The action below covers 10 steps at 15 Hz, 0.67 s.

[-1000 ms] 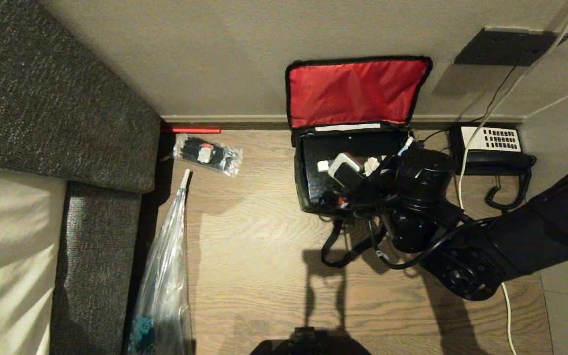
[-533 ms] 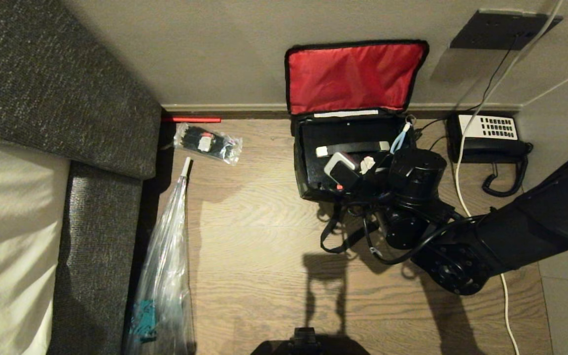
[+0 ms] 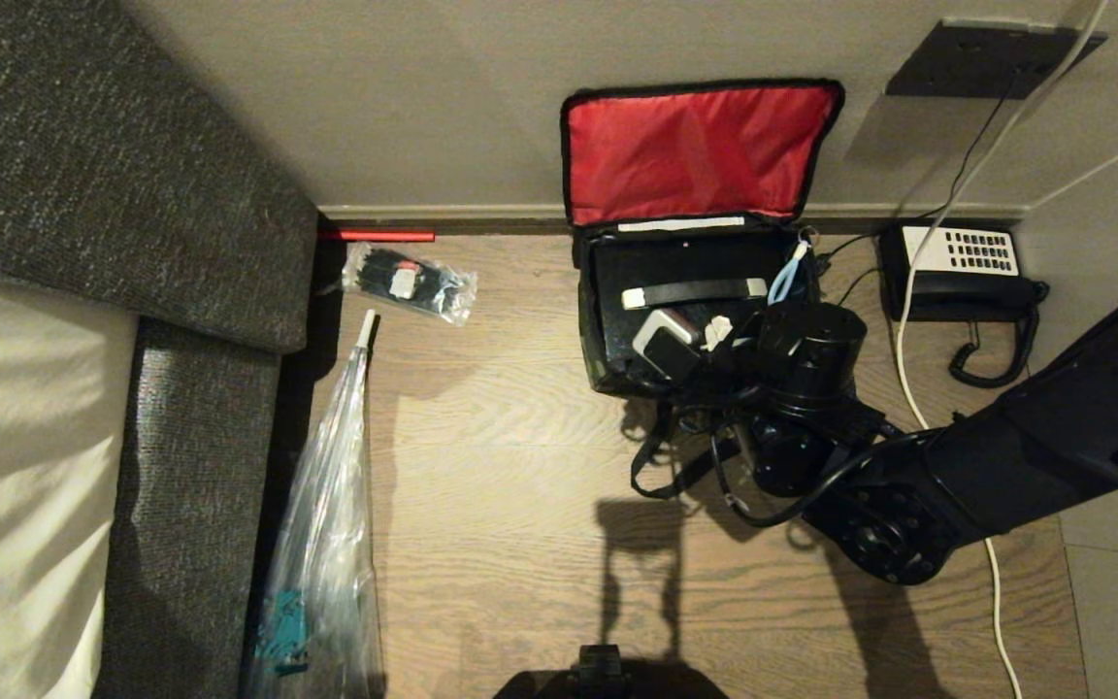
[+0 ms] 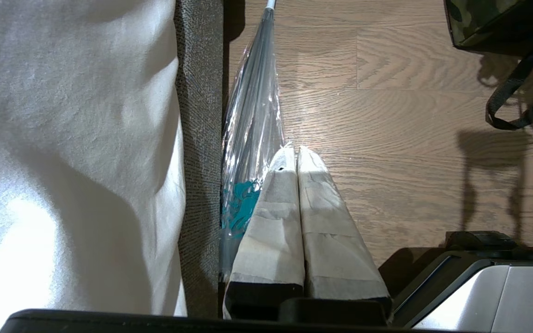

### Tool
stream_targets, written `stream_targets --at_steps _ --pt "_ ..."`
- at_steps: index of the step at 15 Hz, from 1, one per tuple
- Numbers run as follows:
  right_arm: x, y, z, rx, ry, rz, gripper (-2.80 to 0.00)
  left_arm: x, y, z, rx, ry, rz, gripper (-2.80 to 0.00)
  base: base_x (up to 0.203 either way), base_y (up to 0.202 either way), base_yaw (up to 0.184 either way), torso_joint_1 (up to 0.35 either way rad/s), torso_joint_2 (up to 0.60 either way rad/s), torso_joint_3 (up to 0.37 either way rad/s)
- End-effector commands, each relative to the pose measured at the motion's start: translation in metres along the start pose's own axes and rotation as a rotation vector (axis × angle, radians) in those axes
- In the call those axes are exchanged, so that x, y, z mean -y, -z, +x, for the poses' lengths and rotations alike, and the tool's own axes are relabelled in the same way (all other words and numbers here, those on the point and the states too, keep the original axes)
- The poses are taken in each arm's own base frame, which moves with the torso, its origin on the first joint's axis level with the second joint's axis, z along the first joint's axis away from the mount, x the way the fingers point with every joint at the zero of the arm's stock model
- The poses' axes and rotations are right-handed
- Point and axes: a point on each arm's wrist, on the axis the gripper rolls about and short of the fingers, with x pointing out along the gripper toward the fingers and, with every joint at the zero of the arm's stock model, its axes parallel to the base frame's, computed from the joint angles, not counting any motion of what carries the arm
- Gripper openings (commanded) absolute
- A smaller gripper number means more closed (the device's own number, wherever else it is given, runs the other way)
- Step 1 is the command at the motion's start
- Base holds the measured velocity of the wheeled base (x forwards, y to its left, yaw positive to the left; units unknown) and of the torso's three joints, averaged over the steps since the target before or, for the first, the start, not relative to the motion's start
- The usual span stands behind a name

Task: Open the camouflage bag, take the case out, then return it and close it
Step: Grip the handle

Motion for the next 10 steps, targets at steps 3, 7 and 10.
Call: stream_targets --at_steps 3,7,10 --pt "-0.012 0.000 0.007 -0.004 -0.011 -0.073 -2.80 0.000 0.000 0.000 -0.003 0.000 0.000 -2.80 0.000 0.000 0.000 0.000 0.00 0.000" --pt "-0.014 0.022 0.035 -0.022 0.000 -0.185 -2.80 0.000 0.000 0.000 -0.003 0.000 0.002 -2.80 0.000 0.000 0.000 0.000 0.00 0.000" --pt "-0.011 0.059 0.065 0.094 0.013 -0.290 -2.80 0.000 0.000 0.000 -0.003 0.000 0.000 -2.80 0.000 0.000 0.000 0.000 0.00 0.000"
